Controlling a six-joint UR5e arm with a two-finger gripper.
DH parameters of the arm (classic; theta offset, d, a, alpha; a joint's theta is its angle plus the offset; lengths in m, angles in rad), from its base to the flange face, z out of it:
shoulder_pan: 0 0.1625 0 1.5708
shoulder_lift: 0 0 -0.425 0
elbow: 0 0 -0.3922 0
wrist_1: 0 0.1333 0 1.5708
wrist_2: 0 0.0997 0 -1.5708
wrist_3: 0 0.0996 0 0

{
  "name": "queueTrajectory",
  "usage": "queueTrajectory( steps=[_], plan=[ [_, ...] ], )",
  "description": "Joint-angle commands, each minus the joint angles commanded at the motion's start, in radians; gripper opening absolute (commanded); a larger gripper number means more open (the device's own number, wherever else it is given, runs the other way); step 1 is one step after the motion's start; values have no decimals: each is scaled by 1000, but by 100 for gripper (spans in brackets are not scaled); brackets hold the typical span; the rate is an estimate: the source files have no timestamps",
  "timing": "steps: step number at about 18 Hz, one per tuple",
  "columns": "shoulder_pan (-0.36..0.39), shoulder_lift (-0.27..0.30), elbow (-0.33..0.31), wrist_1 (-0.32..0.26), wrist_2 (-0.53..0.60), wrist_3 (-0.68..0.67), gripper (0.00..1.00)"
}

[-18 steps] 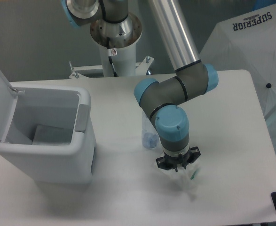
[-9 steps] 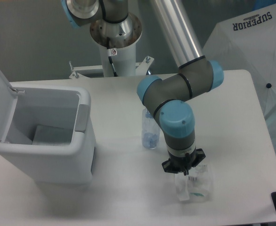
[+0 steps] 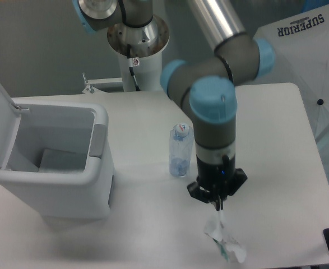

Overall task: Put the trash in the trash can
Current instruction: 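Lift the wrapper and carry it over the open trash bin, then open the gripper to drop the wrapper into the bin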

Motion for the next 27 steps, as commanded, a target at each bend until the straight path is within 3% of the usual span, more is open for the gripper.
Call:
queueTrajectory(
  steps=[6, 14, 21, 27],
  plan=[
    [-54, 121, -6, 0, -87, -18, 0],
    [-127, 239, -23, -2, -203, -17, 0],
    [-143, 377, -149, -5, -293, 0, 0],
    [-212, 390, -190, -5, -295, 11, 0]
  ],
)
